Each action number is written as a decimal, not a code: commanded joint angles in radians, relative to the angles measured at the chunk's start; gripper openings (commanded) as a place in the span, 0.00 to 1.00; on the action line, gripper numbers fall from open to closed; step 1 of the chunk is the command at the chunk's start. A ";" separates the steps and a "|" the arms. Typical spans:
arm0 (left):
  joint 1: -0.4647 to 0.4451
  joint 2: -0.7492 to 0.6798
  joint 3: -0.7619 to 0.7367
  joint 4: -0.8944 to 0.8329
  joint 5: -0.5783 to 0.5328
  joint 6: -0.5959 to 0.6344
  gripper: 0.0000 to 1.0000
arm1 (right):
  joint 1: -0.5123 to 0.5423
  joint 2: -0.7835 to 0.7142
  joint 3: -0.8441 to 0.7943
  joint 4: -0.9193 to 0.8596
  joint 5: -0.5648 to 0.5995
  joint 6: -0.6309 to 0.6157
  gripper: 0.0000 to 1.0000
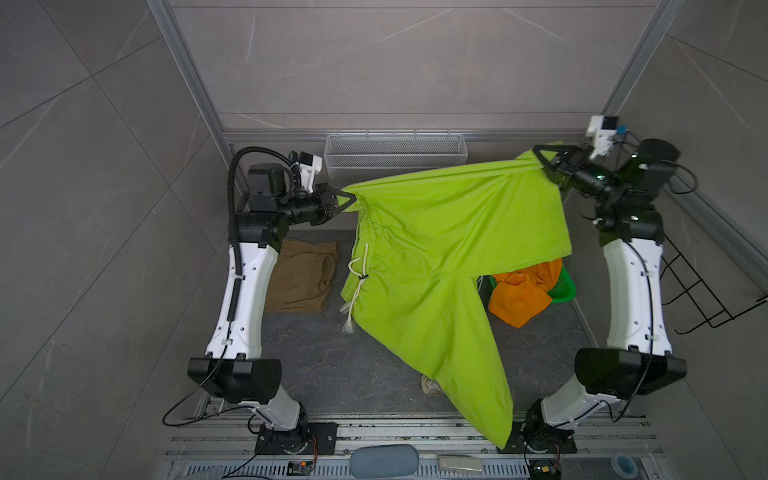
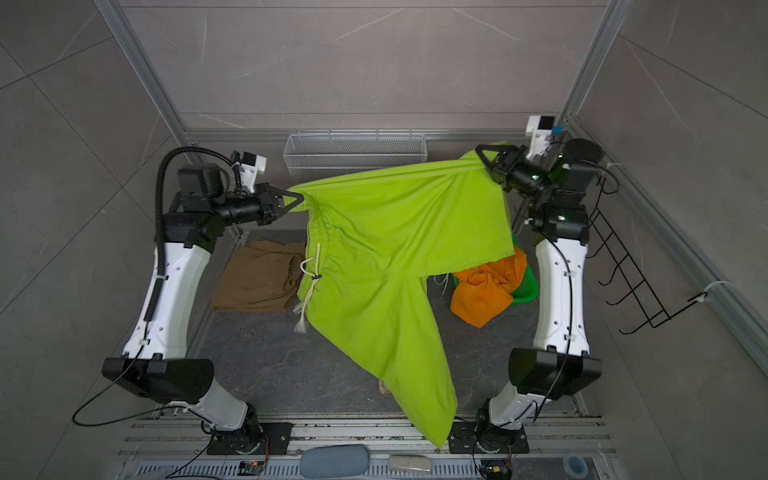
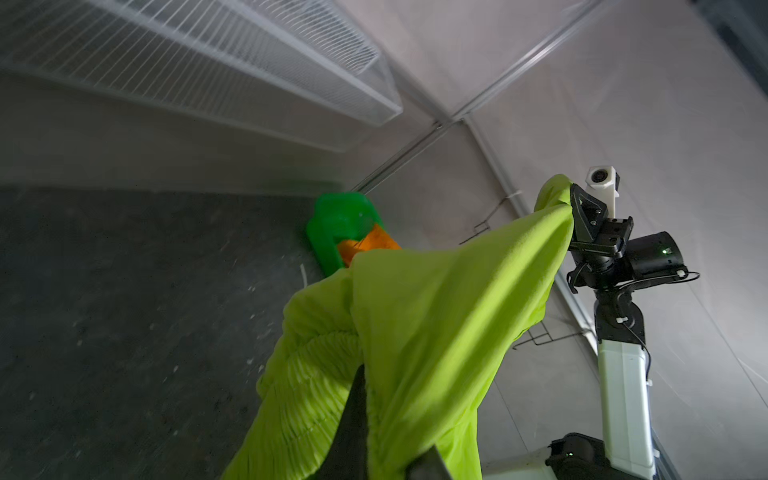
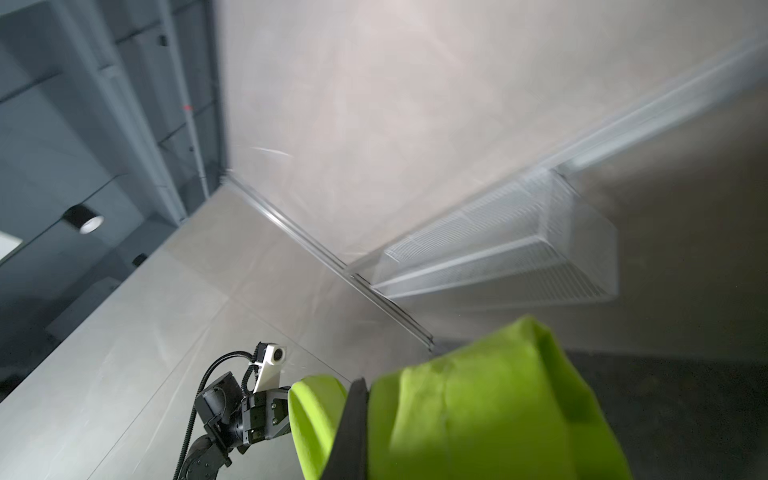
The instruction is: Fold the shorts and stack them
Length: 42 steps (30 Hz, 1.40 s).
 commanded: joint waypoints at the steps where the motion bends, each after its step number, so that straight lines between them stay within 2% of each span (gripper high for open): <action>1: 0.169 0.080 -0.098 -0.089 -0.354 0.033 0.00 | -0.044 0.104 -0.112 0.037 0.303 -0.108 0.00; 7: 0.170 0.226 -0.170 -0.103 -0.403 0.091 0.00 | 0.012 0.264 -0.197 0.079 0.336 -0.137 0.00; 13: 0.170 0.309 -0.124 -0.126 -0.451 0.122 0.00 | 0.055 0.317 -0.167 0.052 0.360 -0.166 0.00; 18: 0.173 0.355 -0.069 -0.149 -0.477 0.130 0.00 | 0.073 0.389 0.009 -0.050 0.384 -0.200 0.00; 24: 0.200 0.404 0.031 -0.183 -0.454 0.150 0.00 | 0.068 0.472 0.361 -0.289 0.387 -0.266 0.00; 28: 0.210 0.386 0.072 -0.146 -0.434 0.152 0.00 | 0.069 0.399 0.364 -0.330 0.385 -0.284 0.00; 31: 0.209 0.375 0.081 -0.120 -0.427 0.144 0.00 | 0.078 0.283 0.207 -0.336 0.379 -0.295 0.00; 34: 0.210 0.387 0.084 -0.147 -0.454 0.161 0.00 | 0.114 0.114 -0.103 -0.234 0.403 -0.298 0.00; 37: 0.214 0.390 0.060 -0.172 -0.504 0.177 0.00 | 0.148 -0.016 -0.336 -0.223 0.427 -0.323 0.00; 42: 0.228 0.333 -0.051 -0.135 -0.524 0.185 0.00 | 0.206 -0.222 -0.760 -0.172 0.461 -0.321 0.00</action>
